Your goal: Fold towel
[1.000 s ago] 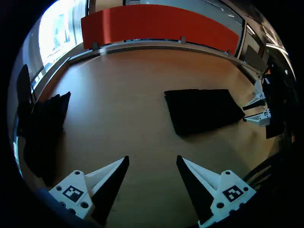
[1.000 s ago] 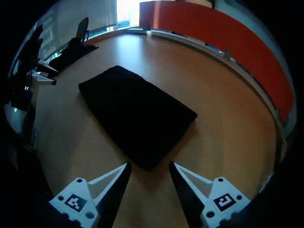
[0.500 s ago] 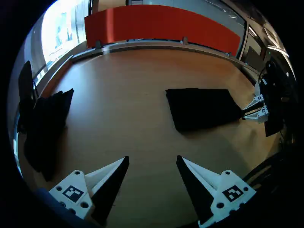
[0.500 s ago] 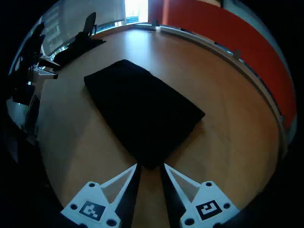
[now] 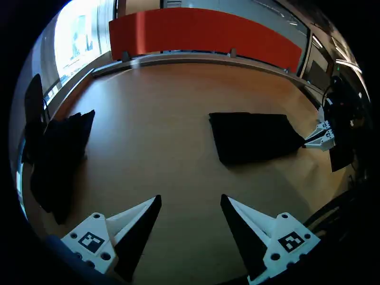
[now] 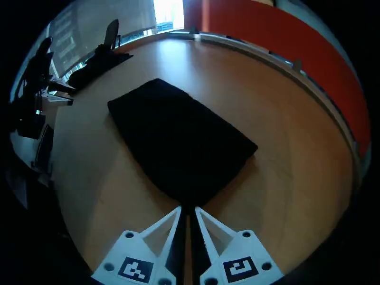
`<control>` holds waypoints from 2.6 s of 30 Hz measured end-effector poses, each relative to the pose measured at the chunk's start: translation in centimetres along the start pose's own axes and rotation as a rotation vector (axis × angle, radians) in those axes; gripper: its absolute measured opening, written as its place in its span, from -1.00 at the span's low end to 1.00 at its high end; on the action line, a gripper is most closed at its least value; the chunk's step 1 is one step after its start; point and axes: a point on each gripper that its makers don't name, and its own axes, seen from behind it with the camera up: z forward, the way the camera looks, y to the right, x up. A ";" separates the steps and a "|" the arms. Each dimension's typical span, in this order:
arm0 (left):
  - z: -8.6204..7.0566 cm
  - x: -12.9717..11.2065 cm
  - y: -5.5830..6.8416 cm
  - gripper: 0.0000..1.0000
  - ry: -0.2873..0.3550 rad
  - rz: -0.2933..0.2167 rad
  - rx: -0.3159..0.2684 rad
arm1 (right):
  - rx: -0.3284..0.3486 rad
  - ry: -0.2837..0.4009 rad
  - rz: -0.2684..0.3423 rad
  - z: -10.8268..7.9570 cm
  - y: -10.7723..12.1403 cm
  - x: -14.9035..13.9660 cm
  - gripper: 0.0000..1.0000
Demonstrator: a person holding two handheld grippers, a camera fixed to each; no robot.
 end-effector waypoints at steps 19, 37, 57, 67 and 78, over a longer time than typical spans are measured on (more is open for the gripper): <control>-1.3 0.1 -0.5 0.85 0.035 -0.019 0.016 | -0.056 0.065 -0.021 -2.5 1.2 2.9 -0.92; -3.0 -0.1 -0.9 0.85 0.074 -0.050 0.031 | -0.089 0.097 -0.073 -4.5 2.2 6.1 -0.93; -5.3 -0.2 -1.7 0.85 0.106 -0.105 0.045 | -0.014 0.185 -0.260 -3.7 -2.9 16.4 -0.93; -5.9 -0.8 -1.9 0.85 0.111 -0.127 0.050 | 0.047 0.170 -0.328 -1.9 -5.9 18.2 -0.93; -6.4 -1.3 -2.8 0.85 0.118 -0.183 0.073 | 0.149 0.128 -0.349 3.7 -10.9 18.7 -0.93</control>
